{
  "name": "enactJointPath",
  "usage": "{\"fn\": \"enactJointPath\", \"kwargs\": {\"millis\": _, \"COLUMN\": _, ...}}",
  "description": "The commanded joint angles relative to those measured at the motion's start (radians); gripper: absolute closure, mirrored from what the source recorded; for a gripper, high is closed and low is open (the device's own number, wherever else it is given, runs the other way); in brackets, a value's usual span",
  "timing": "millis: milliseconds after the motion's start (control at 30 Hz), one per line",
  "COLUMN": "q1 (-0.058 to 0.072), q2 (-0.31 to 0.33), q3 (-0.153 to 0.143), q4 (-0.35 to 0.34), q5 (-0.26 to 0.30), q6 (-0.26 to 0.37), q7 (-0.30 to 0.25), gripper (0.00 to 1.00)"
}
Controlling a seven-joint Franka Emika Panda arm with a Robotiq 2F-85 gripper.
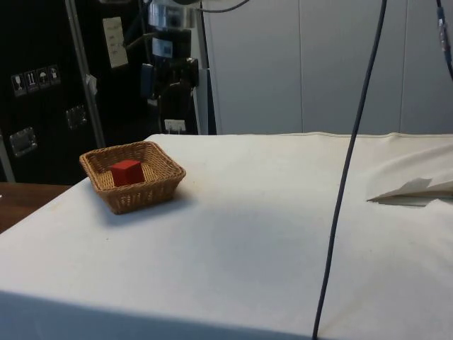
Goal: Pick up the cube and place it into the basket.
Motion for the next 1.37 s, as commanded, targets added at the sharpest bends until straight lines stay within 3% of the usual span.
{"fn": "enactJointPath", "kwargs": {"millis": 0, "q1": 0.003, "q2": -0.016, "q3": -0.004, "q4": -0.012, "q5": -0.01, "q6": -0.003, "q7": 0.004, "gripper": 0.0}}
{"fn": "enactJointPath", "kwargs": {"millis": 633, "q1": 0.001, "q2": -0.106, "q3": -0.004, "q4": -0.056, "q5": -0.042, "q6": -0.039, "q7": 0.007, "gripper": 0.0}}
{"fn": "enactJointPath", "kwargs": {"millis": 1333, "q1": -0.003, "q2": -0.168, "q3": -0.001, "q4": -0.059, "q5": -0.046, "q6": -0.086, "q7": 0.0, "gripper": 0.0}}
